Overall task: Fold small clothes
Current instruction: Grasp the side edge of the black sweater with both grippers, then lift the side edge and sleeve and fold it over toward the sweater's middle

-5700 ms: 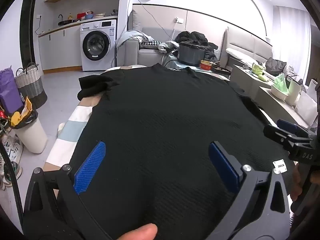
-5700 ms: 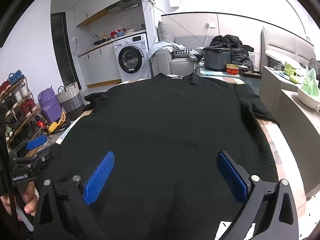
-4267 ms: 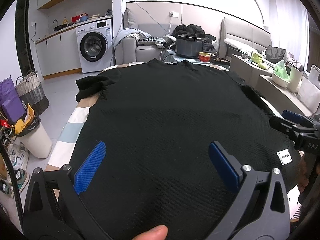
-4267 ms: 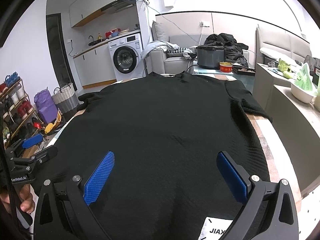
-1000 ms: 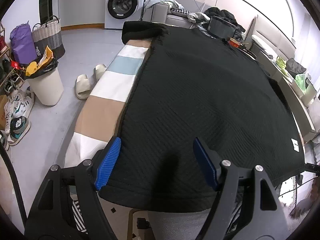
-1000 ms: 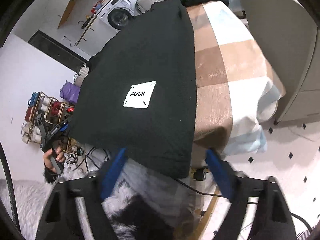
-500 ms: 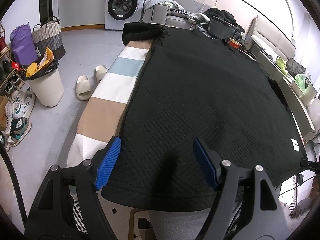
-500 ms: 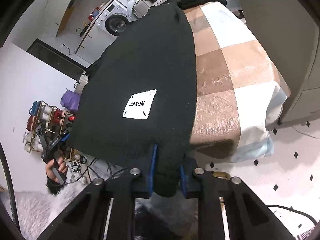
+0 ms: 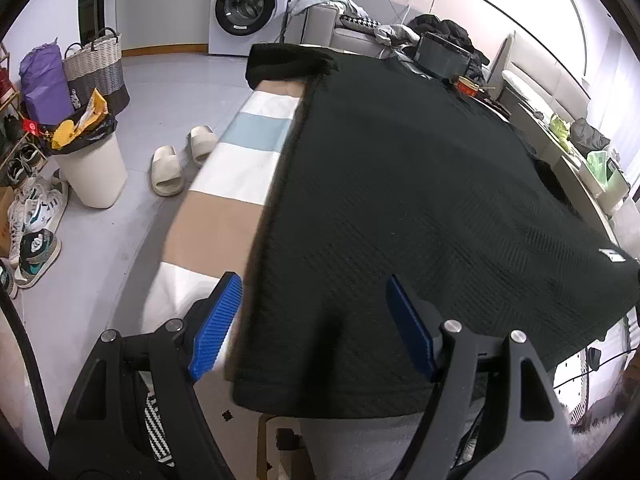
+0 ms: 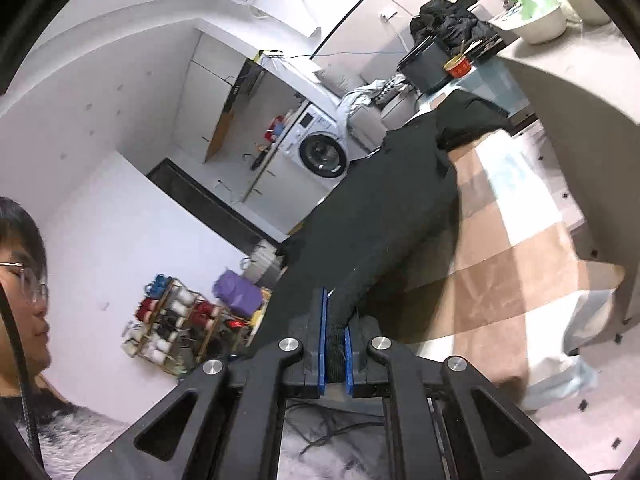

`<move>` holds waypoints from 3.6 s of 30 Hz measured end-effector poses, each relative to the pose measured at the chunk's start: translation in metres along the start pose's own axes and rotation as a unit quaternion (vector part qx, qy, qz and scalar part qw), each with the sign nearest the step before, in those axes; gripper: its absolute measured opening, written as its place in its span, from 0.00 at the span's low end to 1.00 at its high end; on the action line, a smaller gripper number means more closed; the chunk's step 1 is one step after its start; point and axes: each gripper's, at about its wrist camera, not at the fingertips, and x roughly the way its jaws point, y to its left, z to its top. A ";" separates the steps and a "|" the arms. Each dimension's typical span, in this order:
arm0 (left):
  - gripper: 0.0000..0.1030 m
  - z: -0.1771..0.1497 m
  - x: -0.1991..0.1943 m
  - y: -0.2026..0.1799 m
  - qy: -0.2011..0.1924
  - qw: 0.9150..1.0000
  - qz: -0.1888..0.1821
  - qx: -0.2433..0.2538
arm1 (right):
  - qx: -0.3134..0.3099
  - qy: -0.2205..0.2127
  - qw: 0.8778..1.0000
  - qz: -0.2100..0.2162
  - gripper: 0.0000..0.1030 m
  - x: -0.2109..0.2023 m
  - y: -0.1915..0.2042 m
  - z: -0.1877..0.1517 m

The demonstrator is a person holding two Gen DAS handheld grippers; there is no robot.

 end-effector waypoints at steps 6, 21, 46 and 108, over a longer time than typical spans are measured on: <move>0.71 -0.006 0.010 0.010 0.034 0.999 0.014 -0.016 | 0.005 0.017 1.000 -0.011 0.07 0.004 -0.014 0.002; 0.04 -0.004 -0.030 -0.015 -0.055 0.995 -0.077 0.017 | -0.005 -0.023 0.999 0.030 0.07 -0.005 -0.009 0.005; 0.04 0.024 -0.049 0.025 -0.116 0.971 -0.197 -0.065 | -0.012 0.003 1.000 -0.026 0.07 -0.002 -0.021 0.031; 0.45 0.211 0.167 0.053 -0.030 0.979 -0.047 -0.194 | -0.290 0.188 0.932 -0.111 0.36 0.335 0.033 0.244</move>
